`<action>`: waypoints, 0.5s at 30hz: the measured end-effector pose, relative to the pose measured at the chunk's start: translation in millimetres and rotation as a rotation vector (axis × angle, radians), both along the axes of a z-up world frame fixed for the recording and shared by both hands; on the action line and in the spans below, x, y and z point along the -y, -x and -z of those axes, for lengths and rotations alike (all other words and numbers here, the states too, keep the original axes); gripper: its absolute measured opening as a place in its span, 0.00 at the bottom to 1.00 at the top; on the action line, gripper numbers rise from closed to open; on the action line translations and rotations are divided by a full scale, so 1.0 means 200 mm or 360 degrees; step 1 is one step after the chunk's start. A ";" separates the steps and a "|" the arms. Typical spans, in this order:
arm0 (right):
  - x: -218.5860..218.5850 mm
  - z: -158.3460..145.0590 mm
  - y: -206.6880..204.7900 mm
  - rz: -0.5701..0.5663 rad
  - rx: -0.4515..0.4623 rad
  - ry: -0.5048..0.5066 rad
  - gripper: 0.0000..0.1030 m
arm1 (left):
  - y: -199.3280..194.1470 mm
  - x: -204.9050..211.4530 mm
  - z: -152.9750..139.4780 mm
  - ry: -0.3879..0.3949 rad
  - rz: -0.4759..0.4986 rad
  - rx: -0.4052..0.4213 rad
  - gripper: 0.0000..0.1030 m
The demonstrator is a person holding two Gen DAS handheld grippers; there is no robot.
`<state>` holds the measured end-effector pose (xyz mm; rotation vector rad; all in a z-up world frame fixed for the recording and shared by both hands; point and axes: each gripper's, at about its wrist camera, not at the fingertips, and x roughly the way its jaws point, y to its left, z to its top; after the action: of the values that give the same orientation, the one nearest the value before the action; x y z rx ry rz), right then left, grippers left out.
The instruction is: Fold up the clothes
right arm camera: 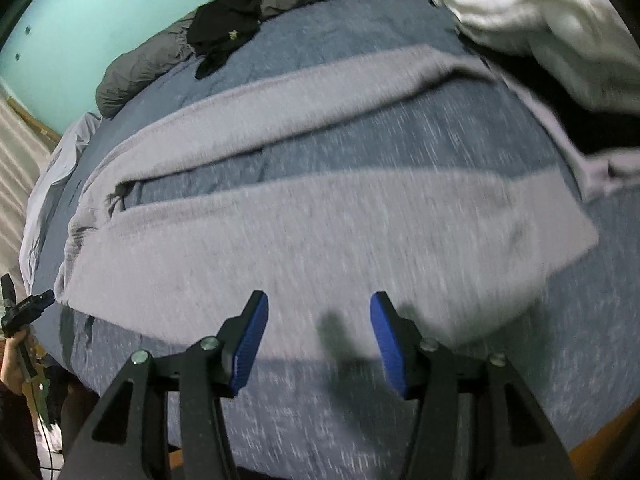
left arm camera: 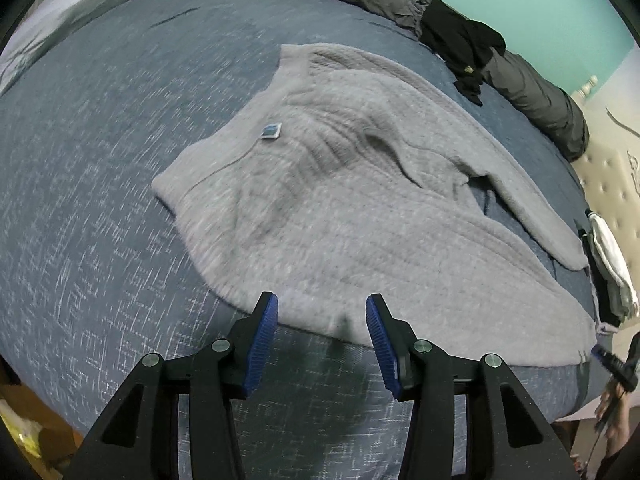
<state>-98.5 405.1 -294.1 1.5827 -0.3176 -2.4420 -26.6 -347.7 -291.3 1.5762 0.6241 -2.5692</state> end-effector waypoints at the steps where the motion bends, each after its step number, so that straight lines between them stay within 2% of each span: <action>1: -0.02 0.02 -0.01 0.0015 0.0014 0.0004 0.52 | -0.01 0.01 0.01 -0.0007 -0.0009 0.0001 0.48; 6: -0.11 0.09 -0.06 0.0094 0.0066 0.0045 0.53 | -0.02 0.01 0.07 0.0003 -0.0005 0.0044 0.48; 15: -0.18 0.17 -0.06 0.0189 0.0118 0.0132 0.53 | -0.03 0.04 0.15 -0.0075 -0.0058 0.0039 0.49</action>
<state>-86.7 441.3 -327.4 1.6664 -0.5330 -2.4253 -21.5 -354.7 -322.1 1.5925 0.7094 -2.5235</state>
